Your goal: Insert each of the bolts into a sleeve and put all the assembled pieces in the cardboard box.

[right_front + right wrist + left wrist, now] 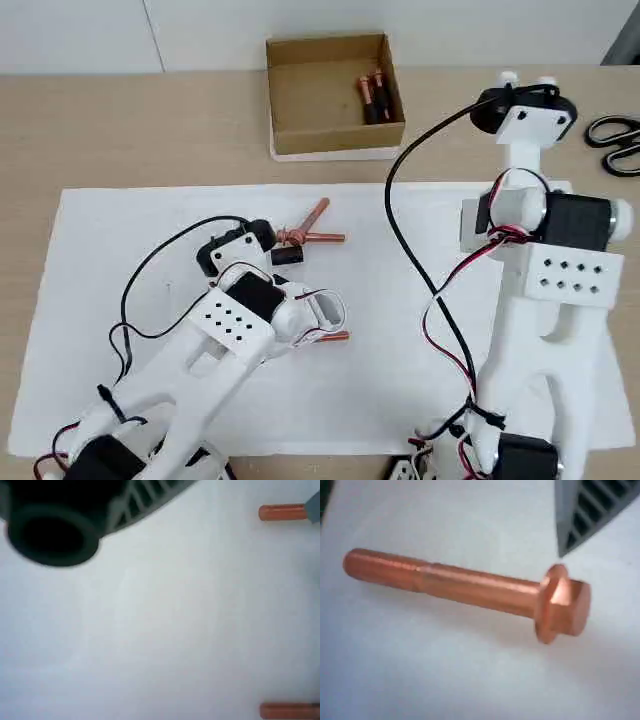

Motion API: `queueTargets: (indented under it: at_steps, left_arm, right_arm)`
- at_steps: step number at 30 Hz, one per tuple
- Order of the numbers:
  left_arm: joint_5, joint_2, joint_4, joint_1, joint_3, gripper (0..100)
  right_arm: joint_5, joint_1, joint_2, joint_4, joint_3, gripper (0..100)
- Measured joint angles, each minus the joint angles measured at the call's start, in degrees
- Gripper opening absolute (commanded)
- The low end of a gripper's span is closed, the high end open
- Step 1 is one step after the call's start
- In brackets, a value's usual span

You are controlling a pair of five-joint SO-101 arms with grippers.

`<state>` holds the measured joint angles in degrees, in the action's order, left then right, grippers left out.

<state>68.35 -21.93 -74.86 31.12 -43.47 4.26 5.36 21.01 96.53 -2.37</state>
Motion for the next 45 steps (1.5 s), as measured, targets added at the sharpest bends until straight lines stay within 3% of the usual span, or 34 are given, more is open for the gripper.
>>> queueTargets:
  at_steps: [12,20,26,37,45]
  left_arm:
    - [0.8,0.0,0.0,0.0,0.0,21]
    - [0.8,0.0,-4.7,3.9,3.0,38]
    - [0.8,0.0,-6.8,3.9,4.5,38]
    - [0.8,0.0,9.9,4.1,-5.8,38]
    - [0.9,0.0,14.8,3.0,-9.8,38]
  right_arm:
    - [0.0,0.0,0.0,0.0,0.0,0.4]
    - [0.0,0.0,0.0,0.0,0.0,0.4]
    - [0.0,0.0,0.0,0.0,0.0,0.4]
    - [0.0,0.0,0.0,0.0,0.1,0.4]
    - [0.0,0.0,0.0,0.0,0.1,0.4]
